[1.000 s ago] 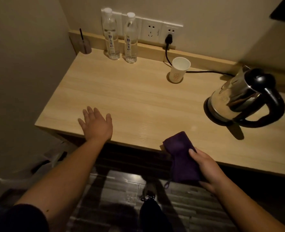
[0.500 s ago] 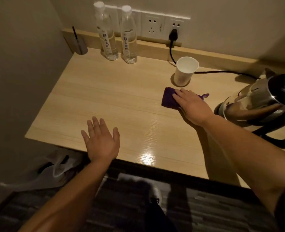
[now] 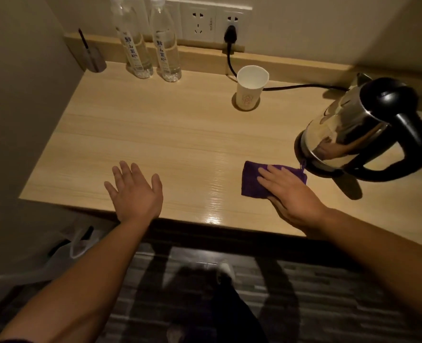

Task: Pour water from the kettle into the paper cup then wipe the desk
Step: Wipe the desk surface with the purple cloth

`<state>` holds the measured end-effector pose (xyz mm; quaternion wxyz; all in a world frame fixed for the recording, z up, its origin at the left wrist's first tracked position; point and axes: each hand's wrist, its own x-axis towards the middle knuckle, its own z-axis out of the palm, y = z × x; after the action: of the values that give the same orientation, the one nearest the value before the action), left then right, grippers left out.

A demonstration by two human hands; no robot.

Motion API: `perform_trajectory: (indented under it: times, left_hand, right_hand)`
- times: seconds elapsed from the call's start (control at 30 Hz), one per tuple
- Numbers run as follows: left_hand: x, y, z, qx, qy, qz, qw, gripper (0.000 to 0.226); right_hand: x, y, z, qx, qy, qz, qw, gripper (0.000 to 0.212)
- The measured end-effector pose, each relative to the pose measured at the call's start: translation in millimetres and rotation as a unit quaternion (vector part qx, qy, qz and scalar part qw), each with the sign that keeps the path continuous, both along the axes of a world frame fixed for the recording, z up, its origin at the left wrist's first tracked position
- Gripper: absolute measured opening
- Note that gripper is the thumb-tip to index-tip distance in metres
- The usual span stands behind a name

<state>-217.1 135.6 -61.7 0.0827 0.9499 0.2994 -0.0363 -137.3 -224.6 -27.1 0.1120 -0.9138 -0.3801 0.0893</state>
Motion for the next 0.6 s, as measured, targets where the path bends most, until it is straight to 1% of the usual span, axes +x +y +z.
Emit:
perform_trajectory:
  times: [0.07,0.17,0.23,0.33,0.4,0.47,0.5,0.53,0.6]
  left_hand:
    - [-1,0,2,-0.011,0.01,-0.004,1.0,0.077]
    - [0,3,9,-0.03,0.036,-0.019,0.999,0.076]
    - [-2,9,17,-0.044,0.062,-0.039,0.996,0.075]
    - [-16,15,34,-0.069,0.068,-0.08,0.992,0.072]
    - [-31,10,45,-0.077,0.055,-0.116,0.989,0.072]
    - [-50,-1,57,-0.095,0.048,-0.166,0.98,0.071]
    - [-58,-7,64,-0.113,0.051,-0.197,0.973,0.07]
    - [-66,-14,71,-0.133,0.057,-0.229,0.963,0.069]
    - [-81,-25,87,-0.178,0.07,-0.294,0.937,0.068]
  right_hand:
    - [-43,-21,-1,0.005,0.021,-0.003,1.0,0.056]
    - [-92,-42,0,0.003,0.044,-0.033,0.998,0.061]
    - [-119,-51,2,0.015,0.065,-0.057,0.996,0.058]
    - [-171,-66,4,0.038,0.145,-0.111,0.982,0.051]
    - [-206,-72,8,0.072,0.224,-0.181,0.955,0.043]
    - [-225,-64,20,0.131,0.314,-0.251,0.907,0.035]
    - [-229,-57,27,0.154,0.343,-0.274,0.885,0.032]
    - [-229,-48,34,0.164,0.359,-0.289,0.872,0.03]
    - [-225,-26,48,0.173,0.387,-0.293,0.857,0.028]
